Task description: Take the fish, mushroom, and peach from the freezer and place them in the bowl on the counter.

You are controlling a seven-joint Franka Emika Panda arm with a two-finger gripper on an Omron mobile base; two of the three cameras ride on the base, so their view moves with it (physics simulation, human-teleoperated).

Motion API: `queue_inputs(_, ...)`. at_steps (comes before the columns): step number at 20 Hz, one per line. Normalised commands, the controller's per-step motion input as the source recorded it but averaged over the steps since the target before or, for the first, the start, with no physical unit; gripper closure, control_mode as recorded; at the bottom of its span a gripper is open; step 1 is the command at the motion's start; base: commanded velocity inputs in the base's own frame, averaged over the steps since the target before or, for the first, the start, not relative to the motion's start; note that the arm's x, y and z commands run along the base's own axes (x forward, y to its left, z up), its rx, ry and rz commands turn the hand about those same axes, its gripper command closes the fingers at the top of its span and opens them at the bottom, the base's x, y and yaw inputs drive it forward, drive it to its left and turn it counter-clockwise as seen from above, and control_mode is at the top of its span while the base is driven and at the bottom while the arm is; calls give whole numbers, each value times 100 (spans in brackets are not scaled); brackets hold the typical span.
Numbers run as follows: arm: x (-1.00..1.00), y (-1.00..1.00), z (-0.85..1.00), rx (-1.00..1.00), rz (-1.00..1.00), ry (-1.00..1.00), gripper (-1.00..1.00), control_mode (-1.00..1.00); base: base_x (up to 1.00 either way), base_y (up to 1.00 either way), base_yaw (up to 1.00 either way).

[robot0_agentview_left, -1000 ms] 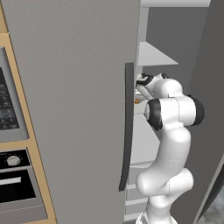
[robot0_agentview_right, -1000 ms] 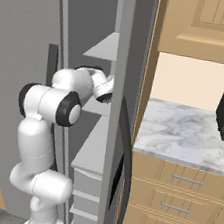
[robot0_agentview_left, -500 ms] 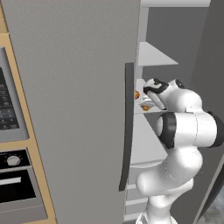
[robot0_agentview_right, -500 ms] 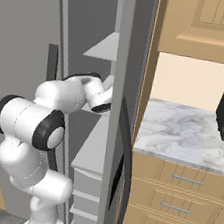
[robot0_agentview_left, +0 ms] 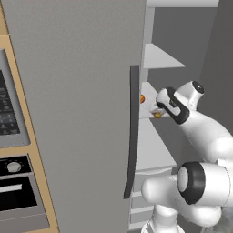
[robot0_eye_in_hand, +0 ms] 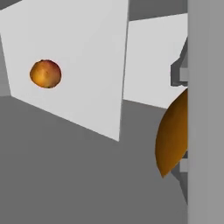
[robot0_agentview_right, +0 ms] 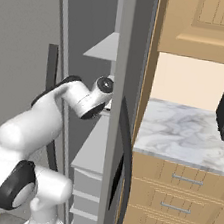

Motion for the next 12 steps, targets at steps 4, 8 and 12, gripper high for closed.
queue_inputs(4, -90, 6, 58, -4, 0, 3, 100, -100, 0, 0, 0)
queue_inputs(8, -87, 0, 39, -5, 0, 1, 100, -100, 0, 0, 0)
queue_inputs(12, -83, 6, 9, -14, -5, 0, 100, -100, 0, 0, 0)
